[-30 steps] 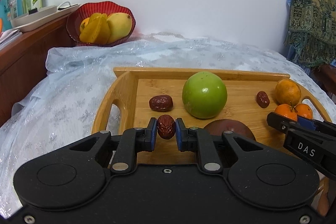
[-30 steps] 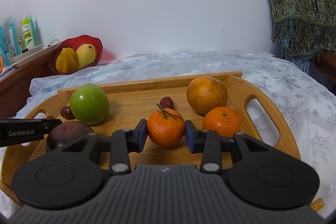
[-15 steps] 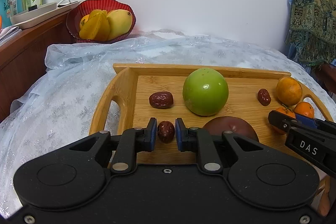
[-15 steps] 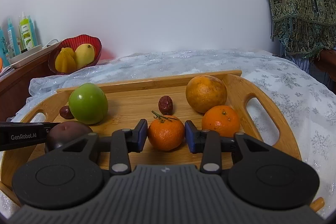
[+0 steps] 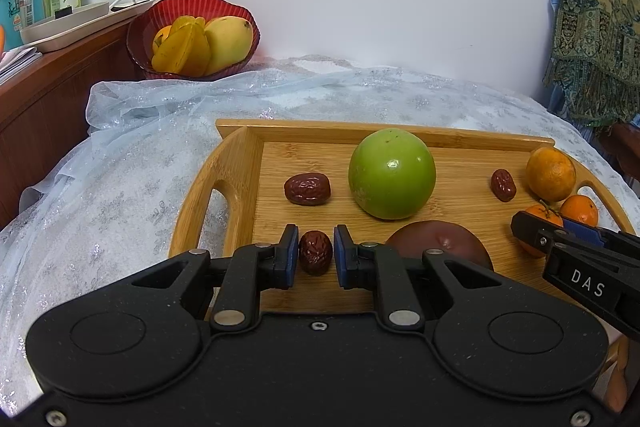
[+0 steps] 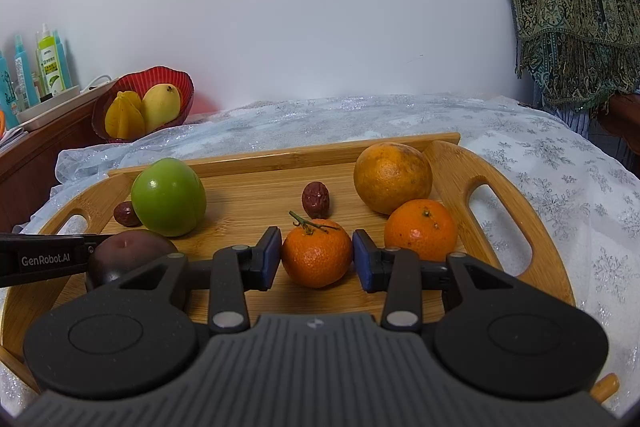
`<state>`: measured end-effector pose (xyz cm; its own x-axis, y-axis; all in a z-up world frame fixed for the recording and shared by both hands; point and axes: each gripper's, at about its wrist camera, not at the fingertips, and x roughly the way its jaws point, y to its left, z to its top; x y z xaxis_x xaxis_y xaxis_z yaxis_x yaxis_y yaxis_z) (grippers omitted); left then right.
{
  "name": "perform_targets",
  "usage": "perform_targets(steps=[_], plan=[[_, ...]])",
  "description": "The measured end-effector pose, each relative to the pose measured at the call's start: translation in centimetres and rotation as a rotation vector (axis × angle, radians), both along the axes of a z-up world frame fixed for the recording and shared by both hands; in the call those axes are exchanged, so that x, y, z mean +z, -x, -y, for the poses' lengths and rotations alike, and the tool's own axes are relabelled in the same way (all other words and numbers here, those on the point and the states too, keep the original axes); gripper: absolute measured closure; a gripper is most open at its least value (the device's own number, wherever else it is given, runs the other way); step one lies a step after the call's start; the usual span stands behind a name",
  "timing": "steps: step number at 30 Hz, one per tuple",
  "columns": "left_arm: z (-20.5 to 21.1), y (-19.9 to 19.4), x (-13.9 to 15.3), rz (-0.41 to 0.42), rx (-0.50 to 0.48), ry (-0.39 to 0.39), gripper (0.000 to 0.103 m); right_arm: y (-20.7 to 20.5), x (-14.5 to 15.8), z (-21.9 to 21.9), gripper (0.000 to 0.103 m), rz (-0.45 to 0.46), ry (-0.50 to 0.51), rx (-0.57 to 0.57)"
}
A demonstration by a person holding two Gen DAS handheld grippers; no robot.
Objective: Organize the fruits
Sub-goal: 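Lift and carry the date and mandarin over the tray with both tools, then open both tools to release the date and mandarin on the tray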
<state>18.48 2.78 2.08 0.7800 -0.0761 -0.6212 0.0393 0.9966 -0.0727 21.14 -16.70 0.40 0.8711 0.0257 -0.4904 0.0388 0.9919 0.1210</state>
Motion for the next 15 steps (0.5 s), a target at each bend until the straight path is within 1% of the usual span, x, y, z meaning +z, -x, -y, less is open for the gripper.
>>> perform_targets(steps=[3, 7, 12, 15], plan=[[0.05, 0.08, 0.01, 0.000, 0.000, -0.005, 0.085, 0.08, 0.01, -0.02, 0.056, 0.000, -0.003, -0.002], [0.01, 0.19, 0.07, 0.000, 0.003, 0.000, 0.074, 0.32, 0.06, 0.01, 0.056, 0.008, -0.002, -0.003], [-0.06, 0.34, 0.19, 0.000, 0.013, -0.004, 0.069, 0.45, 0.15, 0.02, 0.056, 0.008, -0.005, -0.003], [-0.29, 0.42, 0.32, 0.000, 0.022, 0.007, 0.063, 0.64, 0.25, 0.08, 0.056, 0.011, -0.009, -0.007]])
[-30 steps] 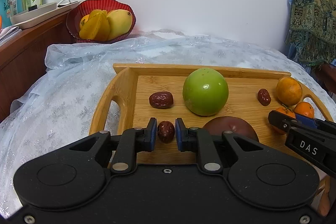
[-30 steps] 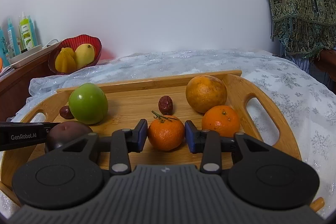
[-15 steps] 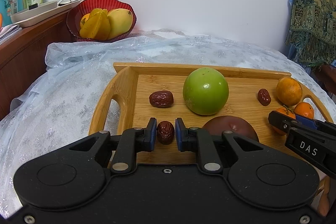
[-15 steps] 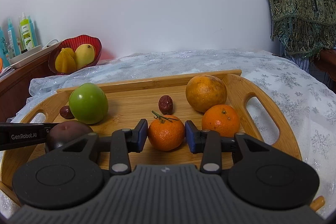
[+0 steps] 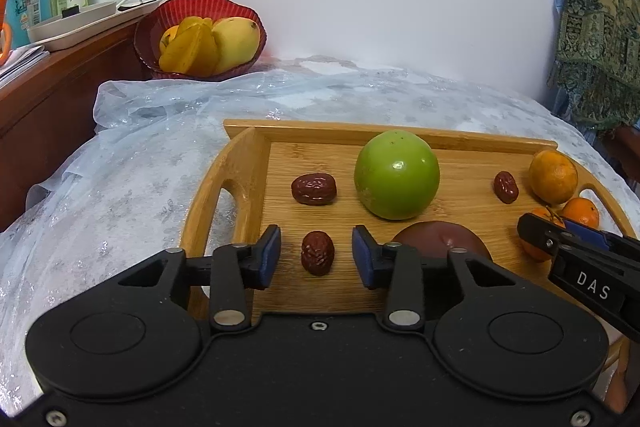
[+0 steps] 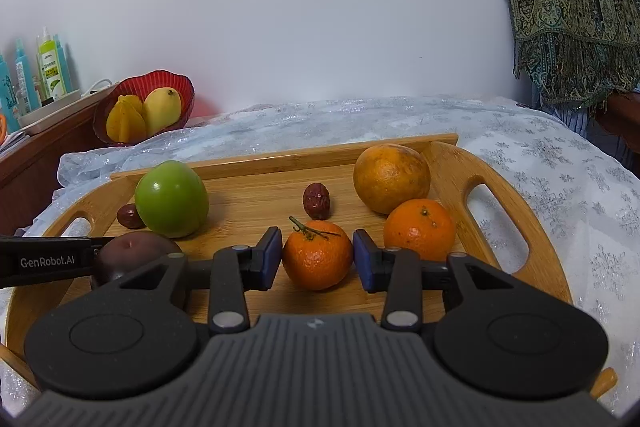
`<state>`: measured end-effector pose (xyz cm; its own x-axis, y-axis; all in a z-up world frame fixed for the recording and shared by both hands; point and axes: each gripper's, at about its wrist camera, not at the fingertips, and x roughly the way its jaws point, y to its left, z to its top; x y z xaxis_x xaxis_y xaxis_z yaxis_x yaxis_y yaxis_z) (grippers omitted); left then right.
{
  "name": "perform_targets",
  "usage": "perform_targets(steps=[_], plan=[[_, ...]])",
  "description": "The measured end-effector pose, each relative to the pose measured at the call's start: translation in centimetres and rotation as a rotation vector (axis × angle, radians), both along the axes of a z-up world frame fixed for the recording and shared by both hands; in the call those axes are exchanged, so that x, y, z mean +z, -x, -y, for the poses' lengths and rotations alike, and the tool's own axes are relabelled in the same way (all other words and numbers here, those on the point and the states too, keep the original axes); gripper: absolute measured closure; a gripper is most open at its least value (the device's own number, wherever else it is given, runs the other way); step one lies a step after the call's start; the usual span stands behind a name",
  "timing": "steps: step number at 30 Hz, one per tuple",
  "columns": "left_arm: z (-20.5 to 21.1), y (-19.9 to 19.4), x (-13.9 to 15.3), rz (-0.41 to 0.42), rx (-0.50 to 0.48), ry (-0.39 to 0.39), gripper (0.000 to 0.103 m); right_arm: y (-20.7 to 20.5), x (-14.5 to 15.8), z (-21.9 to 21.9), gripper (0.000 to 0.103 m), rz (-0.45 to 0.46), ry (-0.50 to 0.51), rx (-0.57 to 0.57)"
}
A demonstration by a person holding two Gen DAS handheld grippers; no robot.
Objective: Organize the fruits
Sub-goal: 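Open both tools to release the date and mandarin on the tray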
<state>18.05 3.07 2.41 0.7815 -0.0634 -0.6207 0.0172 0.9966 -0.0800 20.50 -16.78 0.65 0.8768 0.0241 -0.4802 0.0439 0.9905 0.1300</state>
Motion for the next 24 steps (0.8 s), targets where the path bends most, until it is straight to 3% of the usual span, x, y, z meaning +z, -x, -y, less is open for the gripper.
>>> perform_targets(steps=[12, 15, 24], plan=[[-0.1, 0.7, 0.5, 0.028, 0.014, -0.001, 0.045, 0.8, 0.3, 0.0, 0.051, 0.024, 0.004, -0.005], [-0.2, 0.9, 0.6, 0.034, 0.024, -0.003, 0.039, 1.1, 0.4, 0.0, 0.043, 0.033, 0.003, -0.003], [-0.4, 1.7, 1.4, 0.072, 0.037, -0.004, 0.021, 2.3, 1.0, -0.3, 0.030, 0.082, 0.031, -0.008]])
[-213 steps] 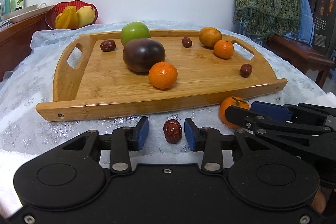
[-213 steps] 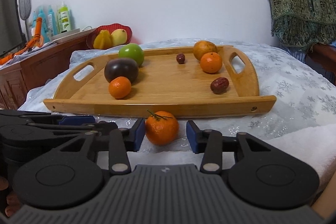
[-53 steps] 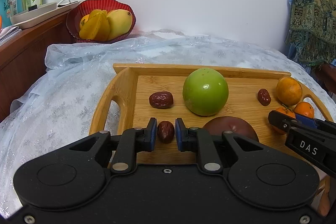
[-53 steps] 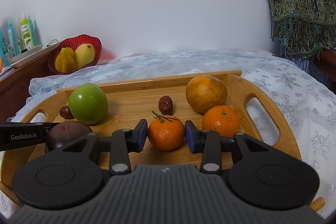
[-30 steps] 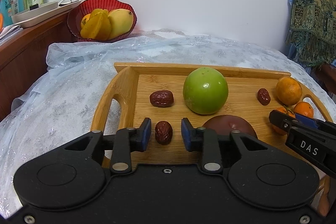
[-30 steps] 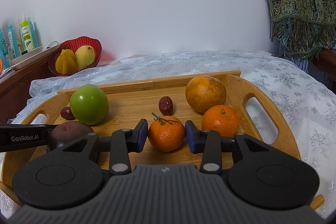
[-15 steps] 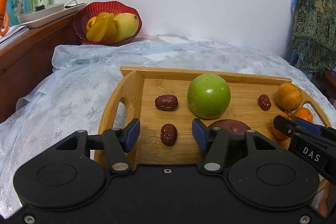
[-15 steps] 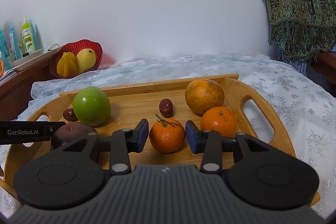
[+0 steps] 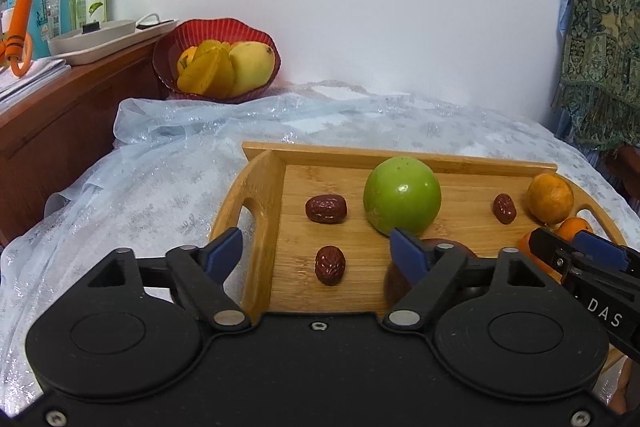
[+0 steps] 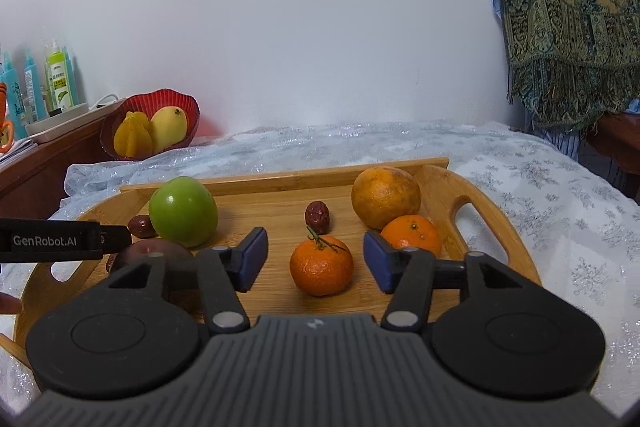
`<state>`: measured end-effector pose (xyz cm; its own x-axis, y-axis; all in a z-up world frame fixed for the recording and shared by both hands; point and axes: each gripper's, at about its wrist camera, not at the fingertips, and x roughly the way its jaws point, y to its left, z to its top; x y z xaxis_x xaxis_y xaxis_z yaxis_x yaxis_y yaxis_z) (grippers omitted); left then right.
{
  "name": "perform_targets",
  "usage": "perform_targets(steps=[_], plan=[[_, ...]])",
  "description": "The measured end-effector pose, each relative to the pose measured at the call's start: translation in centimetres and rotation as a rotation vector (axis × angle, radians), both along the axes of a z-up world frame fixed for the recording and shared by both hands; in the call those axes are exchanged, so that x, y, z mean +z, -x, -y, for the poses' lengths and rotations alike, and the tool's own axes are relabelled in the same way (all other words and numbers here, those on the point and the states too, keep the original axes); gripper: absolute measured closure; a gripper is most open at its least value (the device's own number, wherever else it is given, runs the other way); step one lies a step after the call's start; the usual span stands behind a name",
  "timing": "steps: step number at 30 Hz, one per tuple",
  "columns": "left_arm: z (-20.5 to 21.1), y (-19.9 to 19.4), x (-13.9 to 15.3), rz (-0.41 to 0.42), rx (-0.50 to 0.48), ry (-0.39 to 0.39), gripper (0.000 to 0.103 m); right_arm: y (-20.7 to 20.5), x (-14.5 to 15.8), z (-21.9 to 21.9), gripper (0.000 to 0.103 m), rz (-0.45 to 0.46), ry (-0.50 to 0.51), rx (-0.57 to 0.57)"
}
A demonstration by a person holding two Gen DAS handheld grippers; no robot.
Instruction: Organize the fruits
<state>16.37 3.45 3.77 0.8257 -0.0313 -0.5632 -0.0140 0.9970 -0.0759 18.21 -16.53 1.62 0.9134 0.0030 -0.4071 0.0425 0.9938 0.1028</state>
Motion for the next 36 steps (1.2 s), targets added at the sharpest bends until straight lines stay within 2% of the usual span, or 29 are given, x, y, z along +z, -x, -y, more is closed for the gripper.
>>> perform_targets(steps=[6, 22, 26, 32, 36], plan=[[0.0, 0.8, 0.4, 0.013, -0.011, 0.002, 0.015, 0.9, 0.4, 0.1, 0.022, 0.034, 0.019, -0.016], [0.0, 3.4, 0.9, 0.028, -0.015, 0.012, 0.001, 3.0, 1.2, 0.6, 0.014, 0.082, 0.070, -0.049], [-0.1, 4.0, 0.9, 0.026, 0.001, -0.005, 0.001, 3.8, 1.4, 0.9, 0.013, 0.092, 0.072, -0.060], [-0.5, 4.8, 0.8, 0.025, 0.008, 0.037, 0.001, 5.0, 1.3, 1.3, 0.012, 0.092, 0.061, -0.073], [-0.1, 5.4, 0.7, 0.031, 0.001, 0.024, 0.001, 5.9, 1.1, 1.6, 0.011, 0.089, 0.056, -0.086]])
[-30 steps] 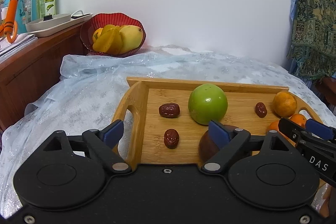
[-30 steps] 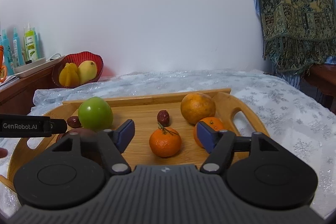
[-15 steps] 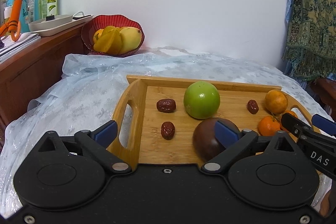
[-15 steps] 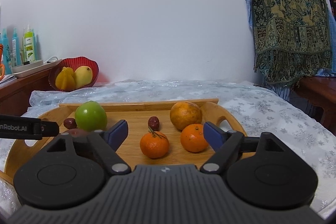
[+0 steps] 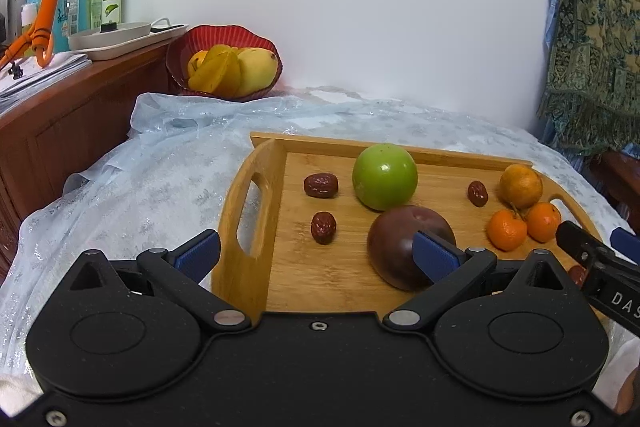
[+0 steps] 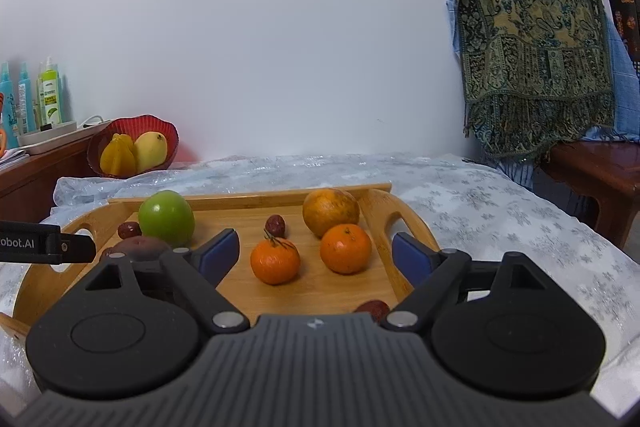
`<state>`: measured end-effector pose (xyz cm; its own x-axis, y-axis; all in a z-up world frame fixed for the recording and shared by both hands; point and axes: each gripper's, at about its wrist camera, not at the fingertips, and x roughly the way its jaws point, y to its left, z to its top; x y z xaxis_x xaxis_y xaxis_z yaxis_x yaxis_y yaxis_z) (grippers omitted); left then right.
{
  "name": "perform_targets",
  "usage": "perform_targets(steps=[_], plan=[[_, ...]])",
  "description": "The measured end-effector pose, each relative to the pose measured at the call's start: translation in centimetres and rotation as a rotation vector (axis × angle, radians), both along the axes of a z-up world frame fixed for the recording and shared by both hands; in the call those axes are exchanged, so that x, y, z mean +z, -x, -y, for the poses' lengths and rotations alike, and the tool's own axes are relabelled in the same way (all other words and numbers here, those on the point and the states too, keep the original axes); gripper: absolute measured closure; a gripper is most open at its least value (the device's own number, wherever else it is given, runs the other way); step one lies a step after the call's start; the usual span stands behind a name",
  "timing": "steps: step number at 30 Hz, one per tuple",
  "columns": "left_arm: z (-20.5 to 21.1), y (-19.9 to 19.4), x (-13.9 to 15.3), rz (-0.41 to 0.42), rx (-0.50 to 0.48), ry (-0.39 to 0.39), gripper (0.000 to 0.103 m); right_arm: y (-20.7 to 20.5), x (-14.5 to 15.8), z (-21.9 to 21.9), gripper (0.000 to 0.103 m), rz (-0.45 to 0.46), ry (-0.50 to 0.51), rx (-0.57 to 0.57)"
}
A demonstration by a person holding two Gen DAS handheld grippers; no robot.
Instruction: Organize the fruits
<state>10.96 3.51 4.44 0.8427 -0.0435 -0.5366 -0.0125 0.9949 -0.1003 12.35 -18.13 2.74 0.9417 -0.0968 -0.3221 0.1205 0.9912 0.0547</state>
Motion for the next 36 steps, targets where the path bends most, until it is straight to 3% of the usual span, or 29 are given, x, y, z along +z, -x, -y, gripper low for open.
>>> perform_targets(steps=[14, 36], plan=[[1.3, 4.1, -1.0, 0.028, -0.050, -0.035, 0.001, 2.8, -0.7, 0.8, 0.008, -0.017, -0.031, -0.033], [1.6, 7.1, -2.7, -0.019, -0.083, -0.048, 0.001, 5.5, -3.1, -0.5, 0.004, -0.094, 0.007, -0.008]])
